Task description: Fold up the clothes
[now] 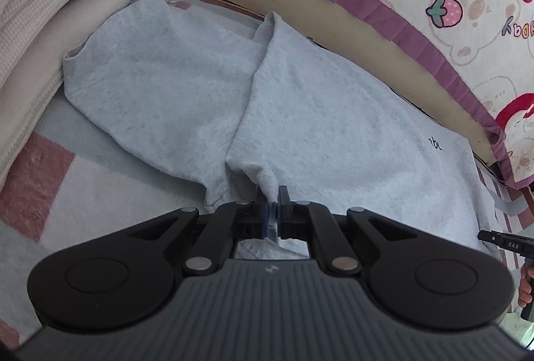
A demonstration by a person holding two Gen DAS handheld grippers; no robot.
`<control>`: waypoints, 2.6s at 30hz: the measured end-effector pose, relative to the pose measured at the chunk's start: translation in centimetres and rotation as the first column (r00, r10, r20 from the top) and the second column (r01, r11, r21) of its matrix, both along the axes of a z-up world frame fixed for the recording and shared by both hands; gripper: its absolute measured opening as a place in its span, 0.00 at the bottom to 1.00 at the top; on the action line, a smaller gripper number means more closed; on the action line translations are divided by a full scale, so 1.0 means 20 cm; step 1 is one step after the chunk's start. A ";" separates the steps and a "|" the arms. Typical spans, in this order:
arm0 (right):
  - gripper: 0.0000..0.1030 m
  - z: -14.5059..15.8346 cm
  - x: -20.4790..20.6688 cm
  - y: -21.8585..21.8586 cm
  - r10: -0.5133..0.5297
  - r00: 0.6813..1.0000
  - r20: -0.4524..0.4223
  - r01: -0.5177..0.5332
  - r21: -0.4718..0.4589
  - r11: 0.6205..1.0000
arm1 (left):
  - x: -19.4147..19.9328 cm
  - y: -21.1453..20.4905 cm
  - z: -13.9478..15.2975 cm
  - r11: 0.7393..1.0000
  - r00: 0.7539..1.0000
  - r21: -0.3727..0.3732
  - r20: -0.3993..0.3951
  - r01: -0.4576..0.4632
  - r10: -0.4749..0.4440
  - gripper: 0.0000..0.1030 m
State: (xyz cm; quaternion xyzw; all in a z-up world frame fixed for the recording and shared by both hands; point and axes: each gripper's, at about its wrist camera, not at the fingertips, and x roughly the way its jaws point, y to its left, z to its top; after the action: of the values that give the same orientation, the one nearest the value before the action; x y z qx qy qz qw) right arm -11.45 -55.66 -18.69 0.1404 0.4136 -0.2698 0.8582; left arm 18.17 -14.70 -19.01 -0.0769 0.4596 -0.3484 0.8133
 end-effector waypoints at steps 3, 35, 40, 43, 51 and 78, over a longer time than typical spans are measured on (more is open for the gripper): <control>0.03 0.12 -0.09 0.01 -0.045 0.997 0.065 0.044 0.009 0.999 | 0.00 0.01 0.03 1.000 1.000 0.000 0.018 -0.019 0.019 0.04; 0.39 -0.04 -0.48 0.00 -0.273 0.947 0.169 0.202 0.347 0.916 | -0.04 0.22 0.07 0.991 0.971 -0.036 -0.206 -0.130 0.120 0.39; 0.12 0.06 -0.49 0.01 -0.216 0.927 0.306 0.082 0.399 0.913 | -0.02 0.17 -0.01 0.993 0.961 -0.052 -0.262 -0.111 0.094 0.21; 0.12 0.10 -0.63 -0.03 -0.388 0.812 0.437 0.069 0.588 0.806 | -0.07 0.20 0.08 0.996 0.977 -0.054 -0.205 -0.077 0.064 0.03; 0.11 0.05 -0.51 0.08 -0.250 0.966 0.068 0.203 0.398 0.895 | -0.10 0.26 0.14 0.996 0.986 0.054 -0.141 -0.076 0.083 0.03; 0.12 0.18 0.25 0.95 0.527 0.828 -0.190 -0.560 -0.280 0.780 | -0.74 -0.28 0.24 0.683 0.648 0.425 0.250 0.594 -0.720 0.47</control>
State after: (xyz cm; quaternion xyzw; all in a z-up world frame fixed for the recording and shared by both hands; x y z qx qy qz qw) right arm -6.43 -36.63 -15.13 -0.1415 0.4294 -0.0814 0.8882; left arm 3.34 -20.20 -14.24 0.2963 0.3280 -0.5550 0.7047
